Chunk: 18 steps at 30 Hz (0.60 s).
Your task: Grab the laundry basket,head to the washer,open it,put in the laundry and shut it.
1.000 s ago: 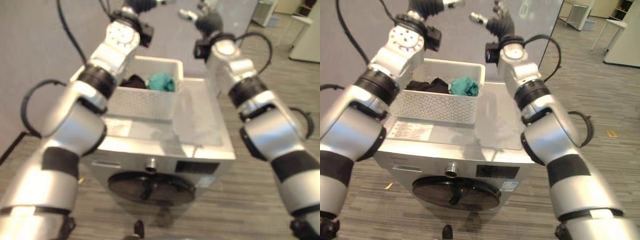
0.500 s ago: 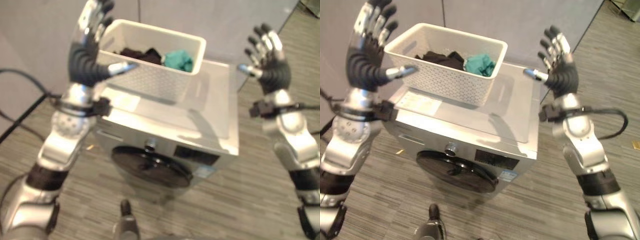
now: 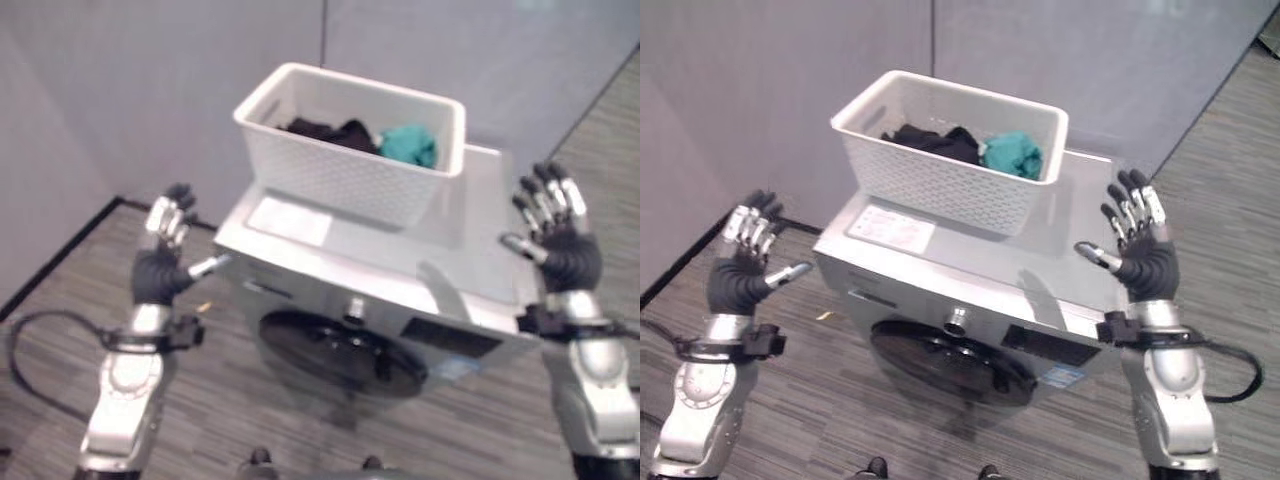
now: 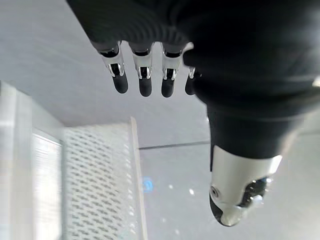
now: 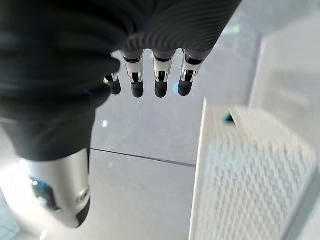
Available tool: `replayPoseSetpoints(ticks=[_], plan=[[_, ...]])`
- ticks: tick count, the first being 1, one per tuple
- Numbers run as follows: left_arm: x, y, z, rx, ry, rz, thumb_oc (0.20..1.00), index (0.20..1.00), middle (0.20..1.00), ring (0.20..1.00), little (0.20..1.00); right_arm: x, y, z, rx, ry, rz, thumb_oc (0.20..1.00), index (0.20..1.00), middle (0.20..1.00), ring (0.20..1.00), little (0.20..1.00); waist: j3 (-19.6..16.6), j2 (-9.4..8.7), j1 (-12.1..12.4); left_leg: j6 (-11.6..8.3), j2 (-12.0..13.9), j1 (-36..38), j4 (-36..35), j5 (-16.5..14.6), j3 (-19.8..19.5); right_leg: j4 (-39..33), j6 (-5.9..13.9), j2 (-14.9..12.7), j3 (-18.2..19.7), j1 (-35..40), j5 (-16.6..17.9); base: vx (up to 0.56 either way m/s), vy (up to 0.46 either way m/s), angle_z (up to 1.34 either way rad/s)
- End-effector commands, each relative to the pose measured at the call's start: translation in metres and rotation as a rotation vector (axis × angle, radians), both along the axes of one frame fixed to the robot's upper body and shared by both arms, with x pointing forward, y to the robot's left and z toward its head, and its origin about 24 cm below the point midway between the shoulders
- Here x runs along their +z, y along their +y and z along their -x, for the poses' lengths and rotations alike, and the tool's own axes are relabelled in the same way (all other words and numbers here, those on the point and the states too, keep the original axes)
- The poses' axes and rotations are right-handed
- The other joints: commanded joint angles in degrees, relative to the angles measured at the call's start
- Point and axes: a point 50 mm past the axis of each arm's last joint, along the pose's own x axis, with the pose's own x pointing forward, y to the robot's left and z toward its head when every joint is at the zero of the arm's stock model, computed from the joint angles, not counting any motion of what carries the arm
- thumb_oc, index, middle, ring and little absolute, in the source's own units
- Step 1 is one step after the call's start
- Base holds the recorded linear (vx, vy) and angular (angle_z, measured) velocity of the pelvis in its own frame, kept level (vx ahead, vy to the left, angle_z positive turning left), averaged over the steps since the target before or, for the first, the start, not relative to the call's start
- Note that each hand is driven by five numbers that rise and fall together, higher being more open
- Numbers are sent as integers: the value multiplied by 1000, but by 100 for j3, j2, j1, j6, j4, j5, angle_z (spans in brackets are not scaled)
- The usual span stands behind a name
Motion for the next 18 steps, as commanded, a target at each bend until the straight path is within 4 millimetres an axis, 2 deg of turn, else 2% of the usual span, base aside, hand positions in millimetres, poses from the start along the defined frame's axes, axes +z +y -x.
replayPoseSetpoints(ticks=[1, 2, 3, 5, 7, 8, 9, 12, 13, 15, 16, 18], plan=[[10, 5, 5, -12, -61, 1, 1000, 1000, 1000, 1000, 1000, 21, 0, 2, -45, -114, 55, 1000, 1000, 1000, 1000, 1000, -236, 252, 93, 311, 201, 662, 311, -1049, 108, -232, 435, -244, -23, -634, 526, -211, 289, 0], [8, 8, 5, -11, -44, -23, 1000, 1000, 1000, 1000, 1000, 23, 6, -3, -54, -130, 53, 1000, 1000, 1000, 1000, 1000, -183, 322, 138, 424, 73, 649, 335, -1204, 125, -235, 553, -288, 19, -695, 552, -150, 180, -16], [7, 11, 4, -1, -38, -27, 1000, 1000, 1000, 1000, 1000, 24, 10, -6, -58, -140, 48, 1000, 1000, 1000, 1000, 1000, -128, 341, 195, 473, 41, 625, 364, -1204, 219, -177, 590, -369, -61, -761, 614, -253, 207, -47], [3, 17, 5, 29, -11, -22, 1000, 1000, 1000, 1000, 1000, 26, 16, -12, -76, -155, 57, 1000, 1000, 1000, 1000, 1000, -31, 433, 316, 568, 34, 515, 407, -1155, 363, 71, 545, -454, -236, -701, 438, -264, 82, -58], [1, 18, 5, 35, -4, -18, 1000, 1000, 1000, 1000, 1000, 26, 20, -14, -76, -153, 65, 1000, 1000, 1000, 1000, 1000, -2, 448, 303, 600, 20, 461, 435, -1119, 370, 322, 505, -471, -127, -688, 290, -179, 34, -46], [1, 18, 3, 37, -3, -14, 1000, 1000, 1000, 1000, 1000, 23, 22, -16, -80, -144, 67, 1000, 1000, 1000, 1000, 1000, 34, 402, 283, 673, -46, 339, 473, -980, 443, 638, 409, -520, 58, -728, 228, -246, -4, -16], [-2, 16, 2, 35, 8, -15, 1000, 1000, 1000, 1000, 1000, 18, 21, -14, -87, -118, 70, 1000, 1000, 1000, 1000, 1000, 4, 400, 241, 746, -60, 233, 492, -908, 374, 1043, 378, -408, 604, -641, 38, -245, -2, -11], [-2, 16, 2, 34, 9, -15, 1000, 1000, 1000, 1000, 1000, 17, 21, -14, -88, -117, 70, 1000, 1000, 1000, 1000, 1000, -9, 387, 280, 749, -70, 229, 495, -915, 409, 1107, 379, -425, 655, -698, 7, -137, -109, -10], [-7, 13, 1, 21, 34, -27, 1000, 1000, 1000, 1000, 1000, 9, 5, -9, -163, -68, 119, 1000, 1000, 1000, 1000, 1000, -133, 159, 352, 662, 29, -210, 569, -617, 391, 993, 369, -308, 986, -27, -318, -387, -429, -4], [-10, 13, 3, 21, 42, -25, 1000, 1000, 1000, 1000, 1000, 6, -2, -7, -188, -52, 136, 1000, 1000, 1000, 1000, 1000, -172, 45, 460, 572, 186, -387, 650, -565, 471, 622, 396, -263, 906, 82, -356, -304, -376, 16], [-10, 13, 3, 21, 42, -25, 1000, 1000, 1000, 1000, 1000, 6, -2, -7, -188, -52, 136, 1000, 1000, 1000, 1000, 1000, -177, 48, 465, 573, 191, -406, 651, -541, 479, 590, 386, -254, 907, 76, -324, -156, -259, -6], [-18, 16, 7, 31, 72, 5, 1000, 1000, 1000, 1000, 1000, 6, -8, -9, -193, -38, 156, 1000, 1000, 1000, 1000, 1000, -180, -51, 523, 458, 424, -544, 797, -441, 602, 184, 344, -122, 836, 192, -479, -139, -281, -37]])
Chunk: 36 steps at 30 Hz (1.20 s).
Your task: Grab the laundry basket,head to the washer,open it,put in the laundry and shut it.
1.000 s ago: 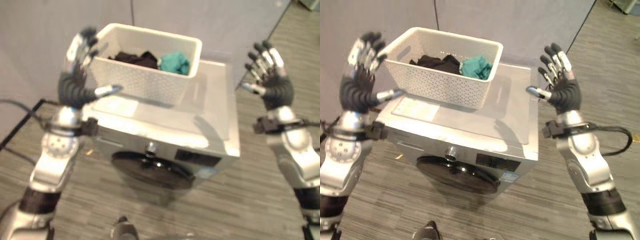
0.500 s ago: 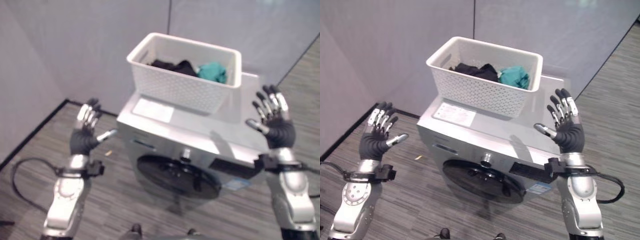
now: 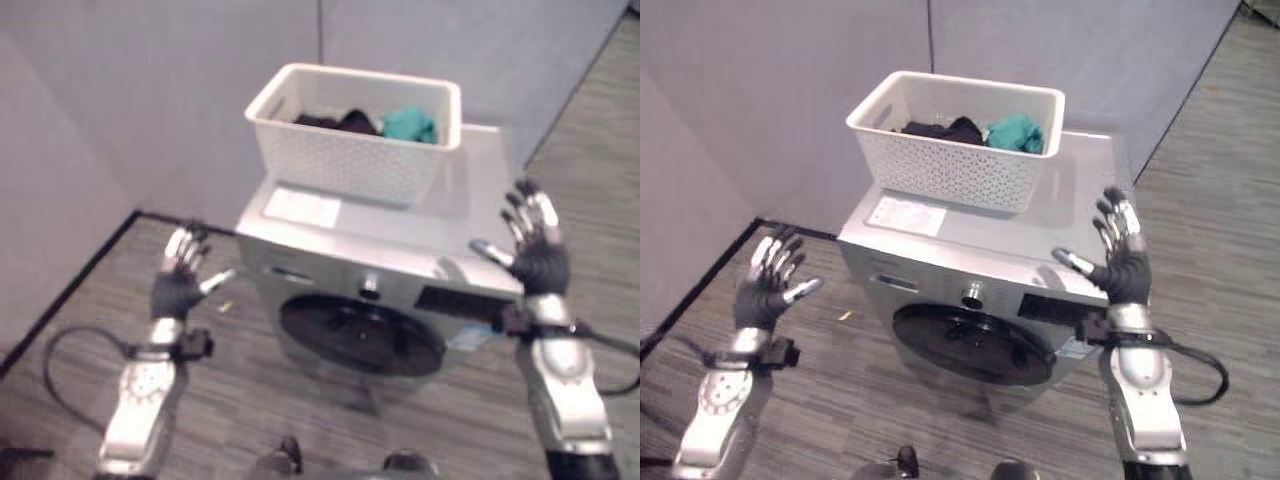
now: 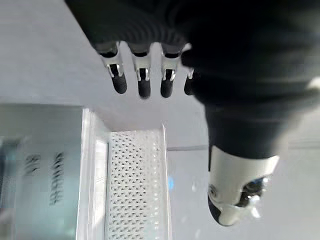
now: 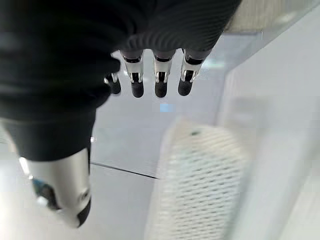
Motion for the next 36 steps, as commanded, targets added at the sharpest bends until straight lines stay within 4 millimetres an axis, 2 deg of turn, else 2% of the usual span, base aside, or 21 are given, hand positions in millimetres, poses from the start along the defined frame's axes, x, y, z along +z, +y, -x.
replayPoseSetpoints(ticks=[1, 3, 5, 11, 13, 14, 15, 16, 18, 19, 20, 21, 22, 23, 24, 25, 26, 27, 33, 34, 36], plan=[[10, 3, 0, -8, -70, 16, 1000, 1000, 1000, 1000, 1000, 28, -12, 0, -29, -127, 57, 1000, 1000, 1000, 1000, 1000, -103, 92, 29, 180, 361, -31, 280, -449, -266, -1544, 94, 138, -321, 1231, 591, -63, -173, -35], [6, 3, 1, -7, -56, 36, 1000, 1000, 1000, 1000, 1000, 27, -15, 1, -30, -114, 72, 1000, 1000, 1000, 1000, 1000, -107, 92, 7, 114, 435, -55, 244, -357, -272, -1618, 71, 208, -369, 1251, 576, -75, -150, -26], [-1, 0, 2, -23, -25, 59, 1000, 1000, 1000, 1000, 1000, 24, -21, 7, -23, -70, 121, 1000, 1000, 1000, 1000, 1000, -37, 109, -73, -13, 540, -31, -18, -71, -339, -1755, -13, 383, -535, 1333, 542, -119, -164, -3], [-11, -4, 6, -45, 15, 75, 1000, 1000, 1000, 1000, 1000, 10, -24, 13, -29, 24, 216, 1000, 1000, 1000, 1000, 1000, -68, 211, -187, -60, 555, 107, -589, 227, -378, -1925, -9, 475, -791, 1446, 579, -21, -27, 29], [-11, -2, 10, -33, 16, 69, 1000, 1000, 1000, 1000, 1000, 4, -22, 24, -53, 65, 313, 1000, 1000, 1000, 1000, 1000, -68, 251, -220, -67, 549, 133, -694, 270, -394, -1906, -14, 478, -849, 1439, 563, 6, 15, 20], [-12, -1, 12, -26, 21, 72, 1000, 1000, 1000, 1000, 1000, -4, -24, 29, -75, 105, 339, 1000, 1000, 1000, 1000, 1000, -65, 265, -233, -67, 539, 141, -735, 289, -401, -1898, -21, 481, -870, 1435, 561, 9, 29, 21], [-15, 0, 15, -14, 35, 67, 1000, 1000, 1000, 1000, 1000, -25, -24, 39, -83, 211, 353, 1000, 1000, 1000, 1000, 1000, -47, 291, -266, -68, 531, 161, -809, 319, -417, -1879, -28, 491, -895, 1438, 544, 5, 21, 21], [-16, 1, 16, -12, 42, 41, 1000, 1000, 1000, 1000, 1000, -36, -24, 44, -73, 279, 389, 1000, 1000, 1000, 1000, 1000, -36, 291, -280, -66, 525, 167, -827, 334, -435, -1863, -36, 493, -905, 1432, 532, 7, 14, 16], [-16, 4, 19, -1, 47, 7, 1000, 1000, 1000, 1000, 1000, -41, -24, 50, -72, 317, 440, 1000, 1000, 1000, 1000, 1000, -38, 291, -295, -72, 524, 167, -868, 351, -449, -1848, -38, 496, -919, 1421, 522, 2, 2, 3], [-18, 6, 23, 4, 61, -9, 1000, 1000, 1000, 1000, 1000, -49, -26, 57, -73, 372, 496, 1000, 1000, 1000, 1000, 1000, -19, 291, -299, -76, 521, 162, -898, 375, -462, -1838, -38, 500, -932, 1409, 515, 0, 0, 0], [-25, 8, 27, 17, 92, -9, 1000, 1000, 1000, 1000, 1000, -68, -32, 65, -85, 469, 502, 1000, 1000, 1000, 1000, 1000, 22, 289, -299, -83, 533, 145, -938, 424, -467, -1822, -44, 513, -961, 1374, 508, 0, 0, 0], [-25, 9, 28, 18, 92, -9, 1000, 1000, 1000, 1000, 1000, -68, -32, 65, -84, 469, 502, 1000, 1000, 1000, 1000, 1000, 17, 289, -301, -84, 533, 144, -941, 427, -467, -1821, -44, 513, -960, 1371, 507, -40, -6, 2], [-35, 12, 33, 26, 139, 1, 1000, 1000, 1000, 1000, 1000, -84, -35, 72, -81, 548, 515, 1000, 1000, 1000, 1000, 1000, 84, 284, -304, -88, 541, 122, -969, 463, -463, -1801, -40, 526, -956, 1324, 509, 0, 0, 0], [-35, 12, 33, 27, 139, 1, 1000, 1000, 1000, 1000, 1000, -84, -35, 72, -80, 548, 515, 1000, 1000, 1000, 1000, 1000, 79, 283, -304, -88, 542, 121, -972, 465, -462, -1799, -41, 527, -955, 1321, 508, -38, -9, 1], [-39, 14, 37, 37, 163, 3, 1000, 1000, 1000, 1000, 1000, -89, -37, 78, -71, 585, 541, 1000, 1000, 1000, 1000, 1000, 124, 273, -310, -97, 554, 113, -982, 482, -456, -1798, -44, 532, -959, 1306, 505, 46, -35, 2], [-50, 20, 48, 55, 222, 32, 1000, 1000, 1000, 1000, 1000, -101, -42, 96, -53, 676, 571, 1000, 1000, 1000, 1000, 1000, 169, 243, -328, -163, 582, 151, -1028, 422, -500, -1807, -17, 574, -887, 1332, 430, 47, -36, 2], [-51, 20, 49, 53, 225, 33, 1000, 1000, 1000, 1000, 1000, -101, -42, 97, -52, 679, 572, 1000, 1000, 1000, 1000, 1000, 153, 246, -325, -165, 584, 156, -1029, 422, -500, -1807, -18, 575, -887, 1337, 429, 49, -44, 5], [-58, 23, 57, 59, 267, 51, 1000, 1000, 1000, 1000, 1000, -108, -46, 109, -27, 746, 596, 1000, 1000, 1000, 1000, 1000, 202, 218, -339, -176, 609, 134, -1042, 453, -487, -1817, -19, 599, -882, 1314, 429, -11, -14, 7], [-68, 28, 64, 86, 320, 66, 1000, 1000, 1000, 1000, 1000, -114, -60, 118, -46, 808, 619, 1000, 1000, 1000, 1000, 1000, 257, 193, -409, -194, 653, 148, -1034, 453, -377, -1793, -11, 618, -750, 1233, 442, -8, -3, -3], [-69, 28, 65, 93, 323, 67, 1000, 1000, 1000, 1000, 1000, -110, -62, 119, -43, 803, 647, 1000, 1000, 1000, 1000, 1000, 270, 190, -414, -192, 663, 168, -1019, 437, -339, -1776, -9, 618, -697, 1214, 436, -4, 22, -9], [-74, 30, 68, 113, 334, 68, 1000, 1000, 1000, 1000, 1000, -91, -73, 120, -81, 756, 820, 1000, 1000, 1000, 1000, 1000, 246, 164, -509, -185, 685, 247, -945, 361, -244, -1752, 2, 612, -582, 1214, 430, 13, 29, -17]])
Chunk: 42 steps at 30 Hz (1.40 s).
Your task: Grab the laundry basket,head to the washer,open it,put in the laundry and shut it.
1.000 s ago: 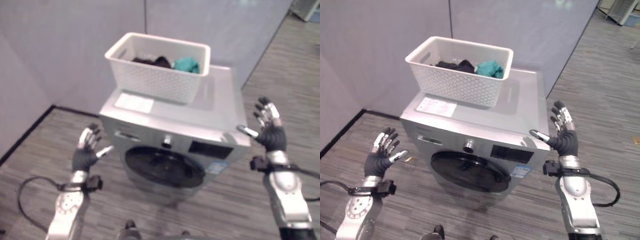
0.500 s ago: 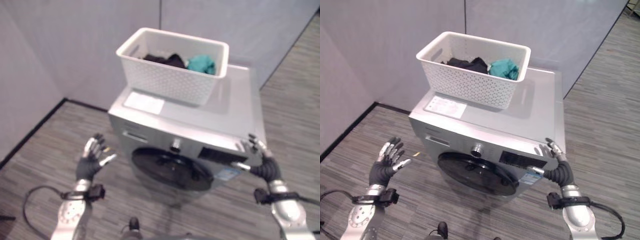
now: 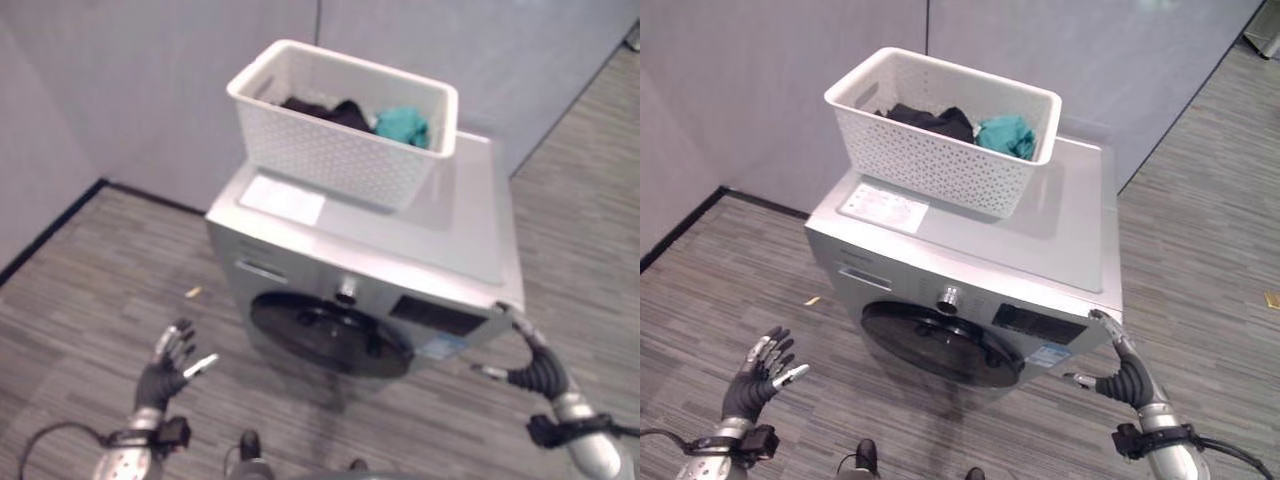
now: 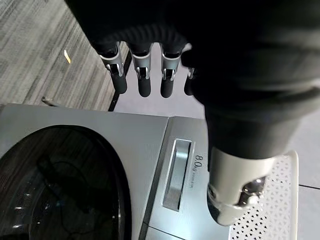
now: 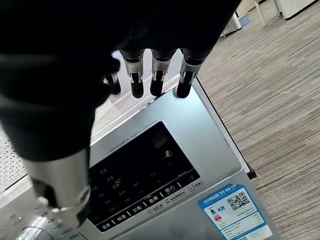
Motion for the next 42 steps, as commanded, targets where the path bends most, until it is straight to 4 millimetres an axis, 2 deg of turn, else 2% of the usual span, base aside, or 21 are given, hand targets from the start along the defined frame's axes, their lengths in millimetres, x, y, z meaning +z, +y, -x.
replayPoseSetpoints(ticks=[1, 2, 3, 5, 6, 8, 9, 11, 12, 14, 16, 17, 18, 19, 24, 25, 28, 30, 35, 38, 42], plan=[[6, 10, -4, 32, -74, -19, 1000, 1000, 1000, 1000, 1000, -15, -34, 35, -85, 211, 175, 1000, 1000, 1000, 1000, 1000, 95, 267, -164, 169, 444, -174, 172, -169, 114, 468, 55, -124, -4, 53, -517, 18, 45, -25], [4, 9, -7, 48, -72, -22, 1000, 1000, 1000, 1000, 1000, 5, -55, 27, -176, 96, 252, 1000, 1000, 1000, 1000, 1000, 37, 250, -282, 179, 460, -102, 234, -237, 197, 497, 80, -130, 102, 36, -496, 11, 36, -22], [3, 9, -8, 48, -74, -20, 1000, 1000, 1000, 1000, 1000, 6, -55, 27, -178, 94, 254, 1000, 1000, 1000, 1000, 1000, 47, 263, -269, 181, 461, -98, 239, -245, 207, 501, 83, -131, 113, 33, -496, -48, 63, -30], [-4, 7, -10, 66, -54, -5, 1000, 1000, 1000, 1000, 1000, 40, -84, 26, -333, -83, 409, 1000, 1000, 1000, 1000, 1000, -9, 244, -368, 261, 458, -49, 323, -260, 410, 518, 107, -148, 220, -58, -374, -21, 63, -45], [-10, 5, -13, 65, -32, 6, 1000, 1000, 1000, 1000, 1000, 60, -114, 28, -531, -208, 518, 1000, 1000, 1000, 1000, 1000, -98, 211, -404, 309, 451, 31, 377, -365, 495, 500, 138, -149, 369, -89, -322, 64, 68, -62], [-12, 1, -21, 42, -32, 4, 1000, 1000, 1000, 1000, 1000, 54, -141, 46, -748, -209, 550, 1000, 1000, 1000, 1000, 1000, -136, 192, -381, 356, 445, 83, 435, -466, 564, 482, 169, -158, 482, -115, -265, 34, 47, -62], [-12, 0, -21, 41, -33, 3, 1000, 1000, 1000, 1000, 1000, 54, -141, 46, -750, -211, 550, 1000, 1000, 1000, 1000, 1000, -131, 190, -365, 358, 445, 84, 440, -471, 573, 480, 170, -159, 491, -117, -262, 28, 25, -38], [-13, -2, -28, 18, -29, -4, 1000, 1000, 1000, 1000, 1000, 28, -160, 82, -972, -129, 492, 1000, 1000, 1000, 1000, 1000, -198, 159, -371, 373, 427, 133, 407, -516, 608, 426, 204, -178, 508, -111, -190, 48, 33, -20], [-14, -1, -32, 2, -22, -25, 1000, 1000, 1000, 1000, 1000, -2, -158, 101, -1057, -42, 381, 1000, 1000, 1000, 1000, 1000, -209, 142, -341, 383, 399, 139, 349, -510, 585, 381, 211, -202, 491, -101, -152, 40, 29, -14], [-19, 0, -30, -7, 4, -30, 1000, 1000, 1000, 1000, 1000, -37, -147, 117, -1091, 83, 257, 1000, 1000, 1000, 1000, 1000, -195, 146, -324, 393, 362, 131, 313, -501, 547, 346, 204, -223, 461, -87, -140, 18, 9, -7], [-24, 1, -27, 3, 29, -35, 1000, 1000, 1000, 1000, 1000, -73, -126, 115, -1096, 158, 70, 1000, 1000, 1000, 1000, 1000, -162, 162, -275, 399, 323, 102, 303, -486, 502, 308, 190, -247, 408, -58, -145, 3, 0, -5], [-24, 2, -27, 4, 28, -36, 1000, 1000, 1000, 1000, 1000, -74, -126, 115, -1095, 157, 67, 1000, 1000, 1000, 1000, 1000, -157, 154, -285, 399, 321, 101, 303, -485, 498, 306, 190, -248, 403, -55, -145, 0, 0, 0], [-32, 3, -22, 19, 68, -27, 1000, 1000, 1000, 1000, 1000, -98, -108, 109, -1081, 204, -75, 1000, 1000, 1000, 1000, 1000, -131, 199, -241, 397, 287, 87, 303, -474, 454, 282, 176, -267, 346, -19, -155, 0, 6, 4], [-32, 4, -22, 20, 67, -28, 1000, 1000, 1000, 1000, 1000, -98, -108, 108, -1080, 204, -77, 1000, 1000, 1000, 1000, 1000, -127, 192, -254, 396, 286, 87, 304, -473, 449, 279, 176, -268, 340, -15, -155, 2, 7, 6], [-43, 6, -4, 57, 126, -2, 1000, 1000, 1000, 1000, 1000, -133, -65, 78, -909, 304, -300, 1000, 1000, 1000, 1000, 1000, -28, 331, -110, 366, 211, 22, 239, -356, 300, 246, 133, -290, 153, 78, -215, 7, 1, 22], [-43, 6, -4, 58, 126, -2, 1000, 1000, 1000, 1000, 1000, -133, -65, 77, -908, 305, -300, 1000, 1000, 1000, 1000, 1000, -28, 330, -121, 365, 210, 21, 238, -353, 293, 245, 132, -290, 146, 82, -216, -5, -5, 24], [-45, 3, -1, 56, 139, 5, 1000, 1000, 1000, 1000, 1000, -133, -44, 54, -755, 309, -336, 1000, 1000, 1000, 1000, 1000, 65, 415, -27, 341, 173, -107, 215, -262, 160, 261, 97, -301, -13, 84, -264, -30, -14, 31], [-45, 4, -1, 56, 139, 5, 1000, 1000, 1000, 1000, 1000, -133, -44, 54, -754, 309, -335, 1000, 1000, 1000, 1000, 1000, 62, 415, -36, 341, 173, -111, 215, -260, 152, 261, 96, -301, -20, 85, -265, 28, -15, 41], [-51, -7, -1, 28, 158, 12, 1000, 1000, 1000, 1000, 1000, -111, -24, 9, -501, 240, -302, 1000, 1000, 1000, 1000, 1000, 107, 547, 99, 230, 221, -100, 82, -176, -21, 240, 60, -230, -124, 174, -445, 2, -56, 16], [-53, -12, -4, 8, 164, 17, 1000, 1000, 1000, 1000, 1000, -109, -8, 1, -413, 247, -336, 1000, 1000, 1000, 1000, 1000, 129, 594, 152, 217, 285, -147, 89, 4, -29, 223, -44, -148, -272, 245, -470, -49, -73, 15], [-51, -15, -11, 6, 151, 13, 1000, 1000, 1000, 1000, 1000, -110, 7, -5, -346, 264, -385, 1000, 1000, 1000, 1000, 1000, 108, 585, 224, 59, 472, -142, 59, 127, -205, 276, -182, 72, -279, 341, -755, -43, -142, 20]])
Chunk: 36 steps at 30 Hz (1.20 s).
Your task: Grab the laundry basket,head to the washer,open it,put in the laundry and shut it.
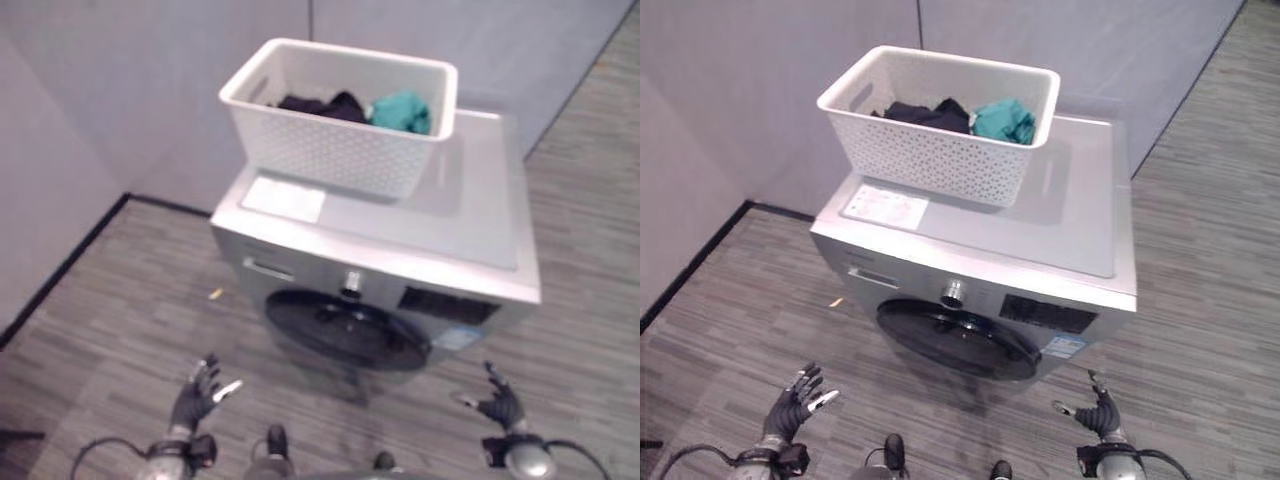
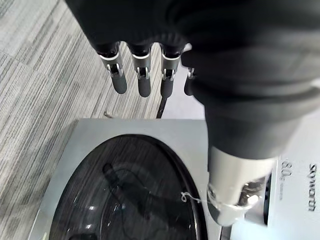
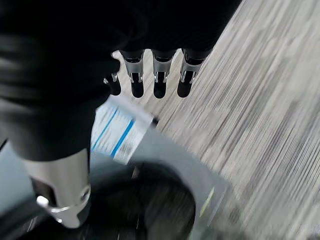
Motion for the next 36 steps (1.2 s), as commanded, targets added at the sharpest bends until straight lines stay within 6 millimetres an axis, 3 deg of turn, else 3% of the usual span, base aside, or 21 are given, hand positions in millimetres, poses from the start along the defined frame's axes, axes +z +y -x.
replayPoseSetpoints(ticks=[1, 6, 8, 9, 10, 11, 12, 15, 16, 17, 19, 20, 22, 23, 24, 25, 26, 27, 30, 33, 36], plan=[[15, 6, -19, -2, -102, -58, 1000, 1000, 1000, 1000, 1000, 16, -3, -12, 31, -87, -10, 1000, 1000, 1000, 1000, 1000, 12, -26, 55, -26, 574, -209, 114, 80, -75, 359, -244, 134, -159, 204, -878, -102, -211, 13], [21, 2, -28, -9, -136, -71, 1000, 1000, 1000, 1000, 1000, 26, 1, -19, 96, -120, -8, 1000, 1000, 1000, 1000, 1000, 274, 13, 115, -276, 904, -569, 63, 599, -272, 486, -509, 567, -318, 95, -1158, -162, -189, 22], [22, 1, -33, -9, -153, -82, 1000, 1000, 1000, 1000, 1000, 29, -2, -22, 102, -126, 7, 1000, 1000, 1000, 1000, 1000, 359, 10, 107, -336, 972, -706, 79, 748, -203, 531, -557, 589, -423, 30, -1164, -212, -97, 27], [26, 2, -40, -11, -175, -91, 1000, 1000, 1000, 1000, 1000, 31, -4, -25, 101, -133, 17, 1000, 1000, 1000, 1000, 1000, 398, -43, 83, -275, 993, -666, 113, 661, -53, 582, -573, 527, -469, -50, -1134, -277, -4, 22], [30, 0, -48, -12, -204, -80, 1000, 1000, 1000, 1000, 1000, 30, -2, -27, 100, -140, 3, 1000, 1000, 1000, 1000, 1000, 343, -200, 49, -120, 941, -404, 819, 44, -101, 646, -561, 338, -447, -261, -971, -209, 13, 1], [30, 0, -48, -12, -204, -80, 1000, 1000, 1000, 1000, 1000, 30, -2, -27, 100, -141, 2, 1000, 1000, 1000, 1000, 1000, 346, -201, 46, -117, 943, -432, 881, 2, -112, 647, -556, 335, -449, -258, -973, -180, 69, -35], [31, -2, -50, -17, -212, -69, 1000, 1000, 1000, 1000, 1000, 30, -2, -28, 85, -150, -15, 1000, 1000, 1000, 1000, 1000, 256, -252, -43, -67, 881, -190, 1357, -259, -250, 650, -527, 229, -396, -378, -817, -46, 70, -43], [29, -3, -51, -23, -204, -54, 1000, 1000, 1000, 1000, 1000, 32, -2, -31, 72, -171, -39, 1000, 1000, 1000, 1000, 1000, 102, -177, -165, -51, 817, 142, 1974, -642, -576, 688, -393, 129, -245, -477, -656, -56, 189, -3], [29, -4, -51, -24, -205, -54, 1000, 1000, 1000, 1000, 1000, 32, -2, -31, 71, -172, -38, 1000, 1000, 1000, 1000, 1000, 124, -202, -161, -7, 781, 97, 1973, -552, -525, 683, -422, 80, -322, -516, -563, -63, 350, -4], [29, -5, -48, -34, -201, -47, 1000, 1000, 1000, 1000, 1000, 29, -2, -26, 48, -164, -67, 1000, 1000, 1000, 1000, 1000, -17, -69, -317, 5, 686, 502, 1552, -842, -553, 737, -325, 9, -278, -618, -474, -75, 304, -12], [28, -8, -48, -52, -195, -37, 1000, 1000, 1000, 1000, 1000, 27, -2, -20, 23, -154, -78, 1000, 1000, 1000, 1000, 1000, -95, -17, -406, 63, 577, 514, 1422, -1024, -415, 783, -257, -141, -287, -654, -357, -23, 346, 10], [28, -9, -49, -59, -195, -38, 1000, 1000, 1000, 1000, 1000, 27, -1, -20, 16, -154, -85, 1000, 1000, 1000, 1000, 1000, -126, 48, -435, 77, 524, 625, 1314, -1312, -407, 827, -152, -201, -216, -655, -367, -90, 298, 44], [31, -8, -50, -66, -204, -43, 1000, 1000, 1000, 1000, 1000, 26, 1, -22, 16, -155, -86, 1000, 1000, 1000, 1000, 1000, -59, 15, -379, 241, 180, 528, 1248, -1515, -424, 854, -66, -443, -200, -843, -72, -144, 250, 18], [31, -8, -50, -66, -204, -43, 1000, 1000, 1000, 1000, 1000, 26, 1, -22, 16, -155, -86, 1000, 1000, 1000, 1000, 1000, -62, 9, -373, 250, 170, 519, 1258, -1521, -417, 857, -59, -454, -190, -854, -67, -157, 279, -26], [32, -4, -47, -63, -206, -60, 1000, 1000, 1000, 1000, 1000, 25, 4, -24, 20, -153, -85, 1000, 1000, 1000, 1000, 1000, -51, 37, -327, 373, -48, 551, 1120, -1642, -330, 777, 81, -604, -195, -944, 208, -97, 180, -25], [32, -4, -47, -63, -206, -60, 1000, 1000, 1000, 1000, 1000, 25, 4, -24, 20, -153, -86, 1000, 1000, 1000, 1000, 1000, -49, 32, -317, 379, -54, 560, 1111, -1639, -316, 770, 86, -607, -182, -944, 218, -205, 259, -44], [33, 3, -44, -55, -203, -73, 1000, 1000, 1000, 1000, 1000, 24, 8, -29, 28, -151, -93, 1000, 1000, 1000, 1000, 1000, 9, 66, -257, 448, -151, 507, 1088, -1610, -233, 827, 269, -761, -165, -1091, 503, -110, 92, -37], [33, 3, -44, -54, -203, -73, 1000, 1000, 1000, 1000, 1000, 24, 8, -30, 29, -151, -93, 1000, 1000, 1000, 1000, 1000, 5, 59, -253, 453, -158, 501, 1087, -1608, -226, 832, 273, -768, -155, -1105, 506, -200, 110, -43], [36, 15, -42, -28, -206, -107, 1000, 1000, 1000, 1000, 1000, 24, 16, -42, 78, -156, -67, 1000, 1000, 1000, 1000, 1000, 66, 143, -99, 603, -200, 176, 1180, -1503, -260, 1363, 214, -859, 302, -938, 103, -221, 22, -18], [37, 14, -39, -20, -209, -105, 1000, 1000, 1000, 1000, 1000, 29, 16, -45, 119, -169, -13, 1000, 1000, 1000, 1000, 1000, -71, 48, 75, 590, -238, 48, 1183, -1438, -377, 1184, 223, -921, 425, -534, -1, -52, -88, 17], [34, 11, -37, -37, -194, -116, 1000, 1000, 1000, 1000, 1000, 36, 13, -56, 126, -198, 34, 1000, 1000, 1000, 1000, 1000, -195, -74, 215, 530, -143, -74, 1228, -1377, -351, 810, 235, -855, 254, -318, -162, -48, -152, 17]])
